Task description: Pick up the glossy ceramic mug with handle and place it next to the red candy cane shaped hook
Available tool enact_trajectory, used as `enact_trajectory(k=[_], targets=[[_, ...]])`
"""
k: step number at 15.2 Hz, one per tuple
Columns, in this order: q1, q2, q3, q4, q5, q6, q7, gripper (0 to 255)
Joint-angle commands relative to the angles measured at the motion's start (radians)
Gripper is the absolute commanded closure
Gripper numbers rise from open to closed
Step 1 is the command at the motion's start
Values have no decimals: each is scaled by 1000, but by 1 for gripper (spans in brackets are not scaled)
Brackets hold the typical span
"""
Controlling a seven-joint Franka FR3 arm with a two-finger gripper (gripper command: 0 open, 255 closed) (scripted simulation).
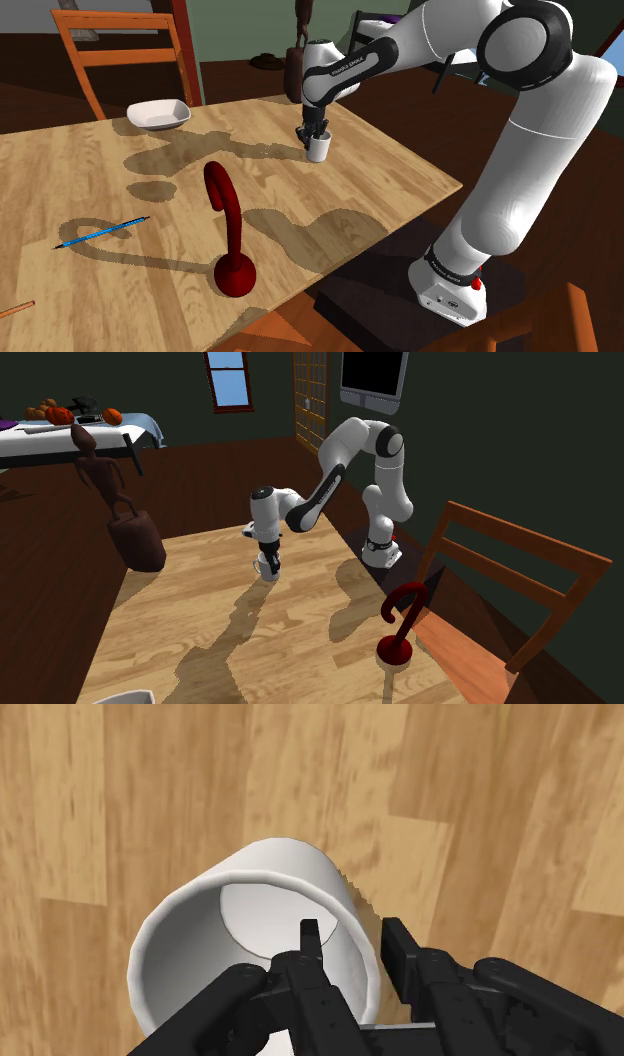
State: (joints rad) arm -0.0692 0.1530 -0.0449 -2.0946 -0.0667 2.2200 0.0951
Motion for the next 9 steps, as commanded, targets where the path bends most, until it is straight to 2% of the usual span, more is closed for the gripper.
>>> enact_trajectory(k=[1,9], targets=[[0,0,0,0,0,0,0,255],[0,-7,0,5,0,-12,-1,255]])
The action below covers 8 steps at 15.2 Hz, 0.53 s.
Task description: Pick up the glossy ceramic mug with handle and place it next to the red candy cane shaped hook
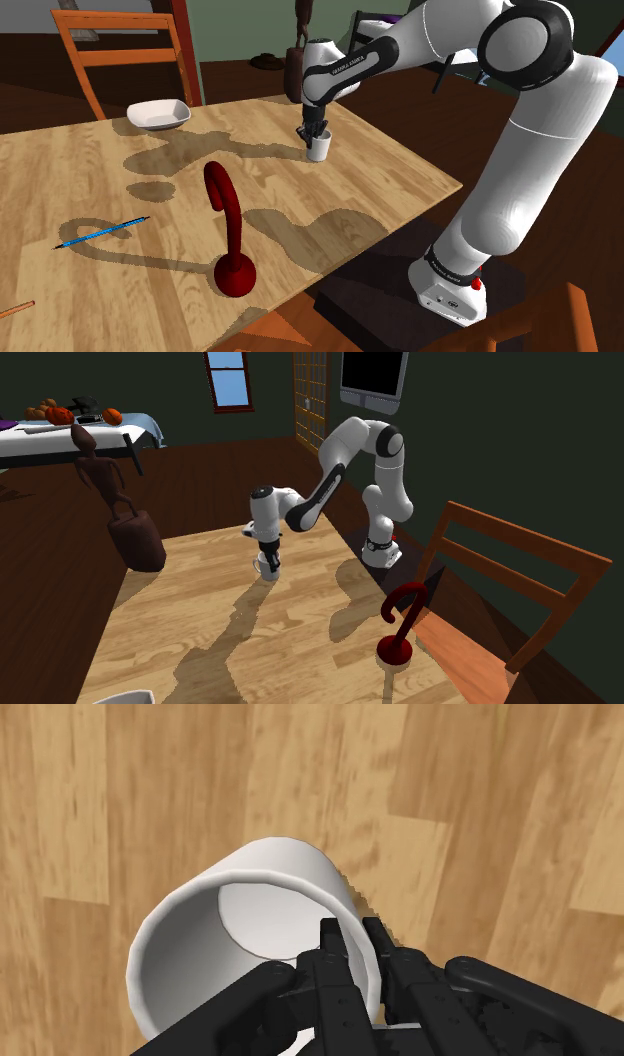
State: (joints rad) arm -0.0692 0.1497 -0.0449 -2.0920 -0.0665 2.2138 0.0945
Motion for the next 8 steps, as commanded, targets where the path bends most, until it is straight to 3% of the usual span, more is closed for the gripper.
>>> enact_trajectory(k=[1,8], targets=[[0,-11,0,8,0,-18,-1,255],[1,-55,1,52,2,-106,-5,255]])
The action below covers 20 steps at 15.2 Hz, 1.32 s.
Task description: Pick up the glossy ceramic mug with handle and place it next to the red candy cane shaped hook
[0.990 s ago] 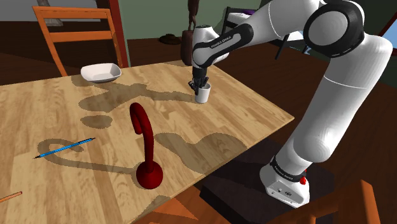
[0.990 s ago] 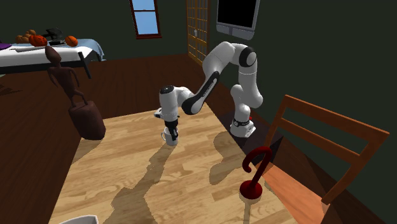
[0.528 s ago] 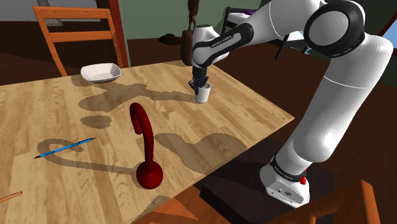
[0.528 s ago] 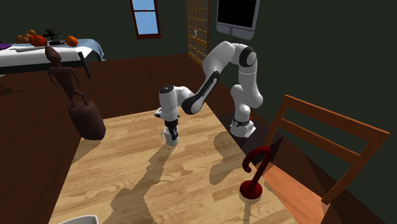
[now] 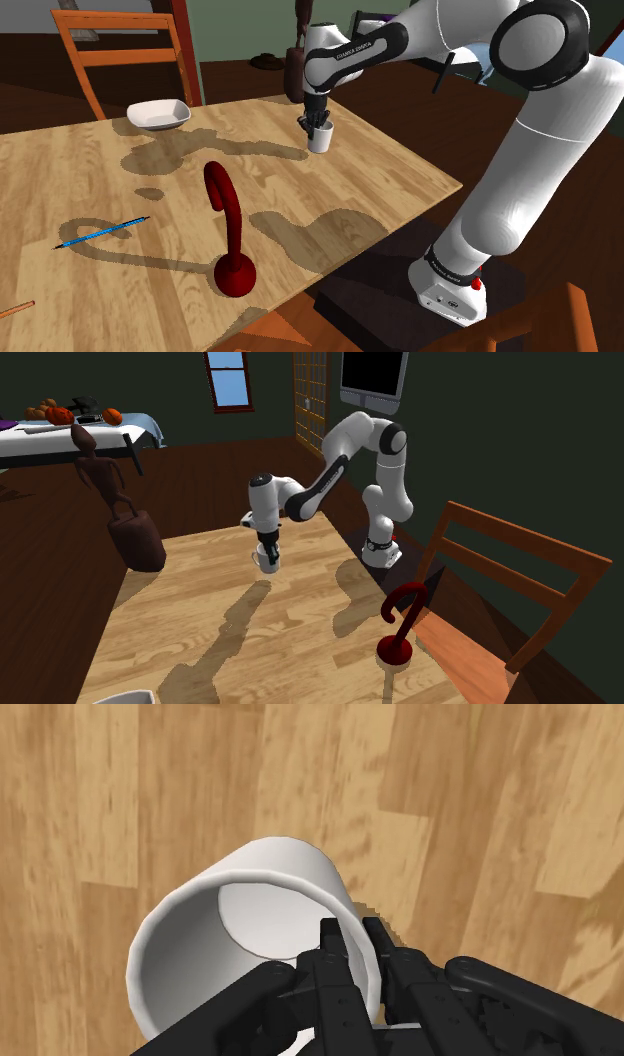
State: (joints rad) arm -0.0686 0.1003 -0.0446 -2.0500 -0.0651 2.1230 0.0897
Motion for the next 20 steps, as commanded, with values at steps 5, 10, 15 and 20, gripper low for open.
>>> enact_trajectory(k=[5,10,15,20], targets=[[1,-31,1,48,1,-79,-4,255],[1,-51,1,91,2,-143,-7,255],[2,-67,1,140,3,-207,-10,255],[2,-77,2,195,4,-272,-13,255]])
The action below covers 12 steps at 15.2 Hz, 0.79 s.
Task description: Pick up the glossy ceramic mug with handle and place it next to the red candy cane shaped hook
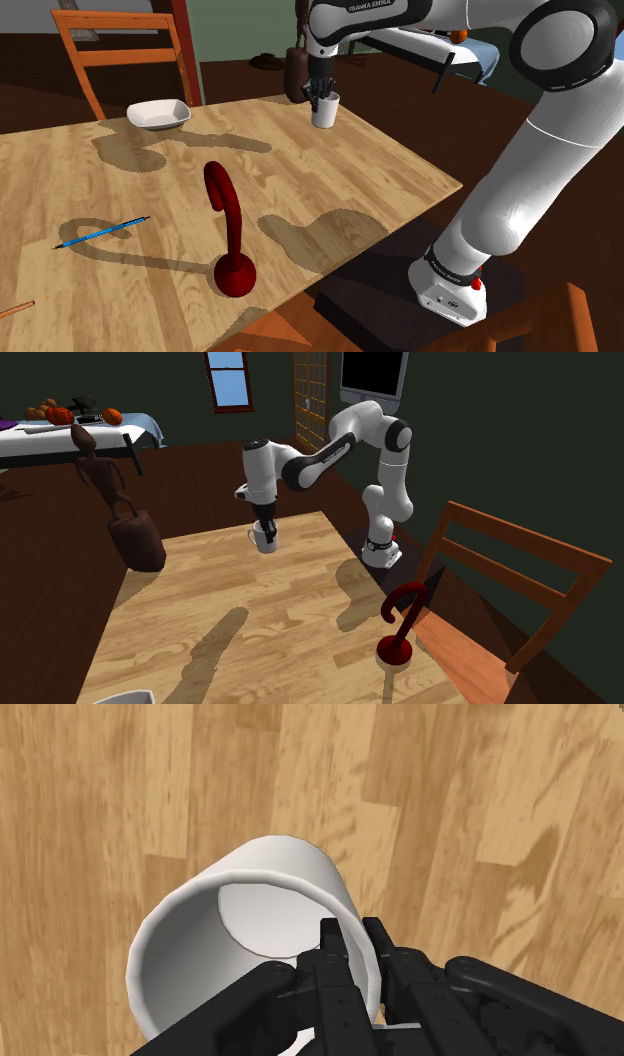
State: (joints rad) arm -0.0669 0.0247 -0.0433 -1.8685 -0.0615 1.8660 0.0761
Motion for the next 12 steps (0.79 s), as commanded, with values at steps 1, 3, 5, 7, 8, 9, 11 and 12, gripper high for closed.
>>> enact_trajectory(k=[1,3,5,7,8,9,11,12], targets=[[1,-3,1,25,0,-28,0,255],[1,-6,1,49,1,-55,-2,255],[1,-7,1,75,1,-81,-3,255],[1,-8,1,101,1,-108,-4,255],[1,-7,1,114,2,-122,-5,255],[1,-7,1,128,2,-135,-6,255],[1,-6,1,157,2,-162,-7,255],[1,-5,1,171,2,-176,-8,255]])
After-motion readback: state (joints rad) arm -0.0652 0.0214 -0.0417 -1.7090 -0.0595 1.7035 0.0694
